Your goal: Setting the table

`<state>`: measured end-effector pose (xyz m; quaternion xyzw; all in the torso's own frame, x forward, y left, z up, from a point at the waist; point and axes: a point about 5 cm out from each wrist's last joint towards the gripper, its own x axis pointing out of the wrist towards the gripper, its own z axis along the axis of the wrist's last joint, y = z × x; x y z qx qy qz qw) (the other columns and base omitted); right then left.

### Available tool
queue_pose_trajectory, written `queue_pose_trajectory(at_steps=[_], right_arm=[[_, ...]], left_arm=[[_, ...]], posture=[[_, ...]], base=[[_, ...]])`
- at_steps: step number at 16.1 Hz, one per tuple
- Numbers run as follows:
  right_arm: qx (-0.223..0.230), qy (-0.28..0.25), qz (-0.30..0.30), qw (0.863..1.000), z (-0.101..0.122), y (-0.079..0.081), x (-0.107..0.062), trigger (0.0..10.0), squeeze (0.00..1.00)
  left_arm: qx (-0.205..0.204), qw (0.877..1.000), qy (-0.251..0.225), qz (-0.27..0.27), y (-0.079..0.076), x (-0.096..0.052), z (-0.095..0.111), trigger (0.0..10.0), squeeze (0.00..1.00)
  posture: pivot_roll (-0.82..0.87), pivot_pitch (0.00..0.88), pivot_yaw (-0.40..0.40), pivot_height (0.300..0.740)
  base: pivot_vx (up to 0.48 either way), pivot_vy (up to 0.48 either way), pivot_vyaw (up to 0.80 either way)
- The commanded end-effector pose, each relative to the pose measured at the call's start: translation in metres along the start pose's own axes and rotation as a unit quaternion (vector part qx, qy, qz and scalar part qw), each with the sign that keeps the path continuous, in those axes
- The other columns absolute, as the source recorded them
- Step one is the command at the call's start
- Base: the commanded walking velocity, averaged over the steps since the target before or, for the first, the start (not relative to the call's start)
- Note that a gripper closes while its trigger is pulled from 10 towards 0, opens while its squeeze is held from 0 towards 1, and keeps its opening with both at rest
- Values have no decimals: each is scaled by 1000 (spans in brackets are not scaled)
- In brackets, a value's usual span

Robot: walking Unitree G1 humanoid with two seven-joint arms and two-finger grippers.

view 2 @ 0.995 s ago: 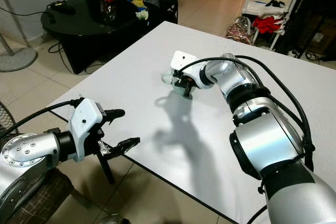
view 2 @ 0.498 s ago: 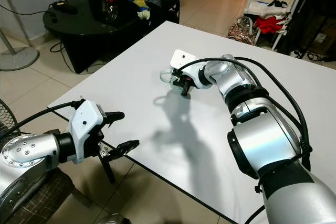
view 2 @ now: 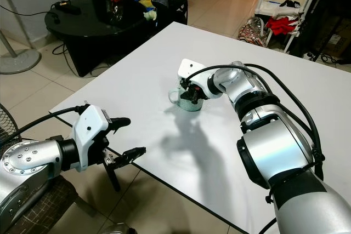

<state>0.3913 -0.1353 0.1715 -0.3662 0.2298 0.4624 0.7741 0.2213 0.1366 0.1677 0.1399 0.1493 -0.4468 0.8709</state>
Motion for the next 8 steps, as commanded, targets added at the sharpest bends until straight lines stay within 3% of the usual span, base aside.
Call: queue_pose_trajectory(at_steps=[1,3,8], right_arm=[[-7,-9,1,1000,3,-1,-1,10000,1000],[-22,-13,12,1000,7,-4,-6,10000,1000],[-54,-66,52,995,17,-21,-43,10000,1000]], left_arm=[[7,1000,1,-9,-2,0,3,10000,0],[9,1000,-1,-5,-1,-2,4,10000,0],[-6,1000,-19,15,2,-9,6,10000,0]], posture=[[62,0,21,740],[61,0,20,740],[58,0,8,740]], base=[[0,0,0],[0,0,0],[0,0,0]])
